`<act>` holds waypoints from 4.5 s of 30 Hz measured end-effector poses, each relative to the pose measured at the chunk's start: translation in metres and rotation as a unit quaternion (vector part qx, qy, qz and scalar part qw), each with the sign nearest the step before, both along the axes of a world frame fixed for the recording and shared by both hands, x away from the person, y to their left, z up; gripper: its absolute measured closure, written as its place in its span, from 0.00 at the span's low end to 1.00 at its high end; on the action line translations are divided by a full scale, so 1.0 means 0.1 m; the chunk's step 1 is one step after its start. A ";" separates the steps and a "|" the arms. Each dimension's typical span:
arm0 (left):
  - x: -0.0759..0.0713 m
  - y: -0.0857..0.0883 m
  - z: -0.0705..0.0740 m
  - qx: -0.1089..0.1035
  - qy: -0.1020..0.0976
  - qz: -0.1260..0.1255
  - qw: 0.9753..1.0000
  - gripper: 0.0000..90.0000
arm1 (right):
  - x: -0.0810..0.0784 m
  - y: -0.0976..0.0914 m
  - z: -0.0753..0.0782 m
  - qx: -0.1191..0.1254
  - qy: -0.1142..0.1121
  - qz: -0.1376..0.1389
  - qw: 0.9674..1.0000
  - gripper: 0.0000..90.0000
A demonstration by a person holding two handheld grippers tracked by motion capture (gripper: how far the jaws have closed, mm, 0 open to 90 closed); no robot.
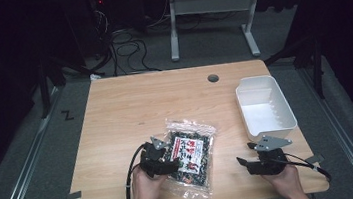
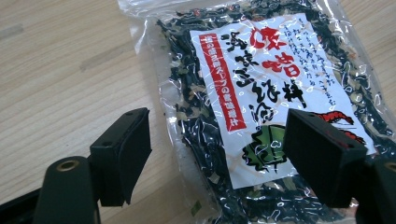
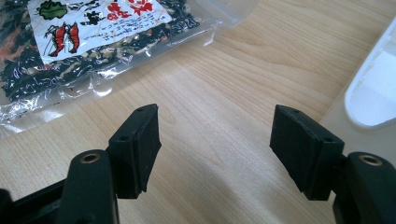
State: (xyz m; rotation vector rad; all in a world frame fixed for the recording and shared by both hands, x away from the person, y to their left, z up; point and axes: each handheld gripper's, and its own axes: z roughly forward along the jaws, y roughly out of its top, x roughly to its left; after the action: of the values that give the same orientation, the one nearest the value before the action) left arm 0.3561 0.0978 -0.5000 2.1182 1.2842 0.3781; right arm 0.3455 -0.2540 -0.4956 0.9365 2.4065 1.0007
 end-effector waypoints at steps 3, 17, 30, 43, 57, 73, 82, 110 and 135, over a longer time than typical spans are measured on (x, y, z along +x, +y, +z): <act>0.02 -0.03 -0.02 0.005 0.013 -0.005 1.000 0.25 | 0.00 0.00 0.00 0.001 -0.002 -0.002 1.000 0.38; 0.10 -0.16 -0.13 0.034 0.028 -0.009 0.999 0.20 | 0.01 0.00 -0.02 -0.012 0.001 -0.001 1.000 0.38; 0.09 -0.16 -0.18 0.028 0.021 -0.022 0.999 0.20 | 0.01 0.02 -0.03 -0.010 0.007 0.002 1.000 0.37; 0.07 -0.18 -0.18 0.029 0.017 -0.050 0.998 0.21 | 0.00 0.03 -0.05 -0.005 0.012 0.008 1.000 0.36; 0.04 -0.21 -0.15 0.045 0.009 -0.089 0.995 0.27 | -0.02 0.05 -0.05 0.005 0.037 0.031 0.999 0.40; -0.02 -0.22 -0.16 0.038 0.016 -0.106 0.993 0.27 | 0.00 0.05 0.00 0.026 0.037 0.032 0.998 0.43; -0.04 -0.24 -0.15 0.039 0.018 -0.124 0.991 0.27 | 0.15 0.06 0.10 0.037 0.027 0.020 0.999 0.44; -0.05 -0.24 -0.16 0.035 0.019 -0.132 0.990 0.26 | 0.97 0.68 0.10 0.007 0.096 -0.003 0.995 0.43; 0.03 -0.12 -0.16 0.030 0.026 -0.081 0.996 0.25 | 0.91 0.69 0.00 -0.011 0.166 0.040 0.985 0.70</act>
State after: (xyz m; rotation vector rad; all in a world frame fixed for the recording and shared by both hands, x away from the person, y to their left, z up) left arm 0.3589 0.0854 -0.5164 2.2780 1.1331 0.2973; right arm 0.4363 -0.1853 -0.4955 1.0803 2.7416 0.9020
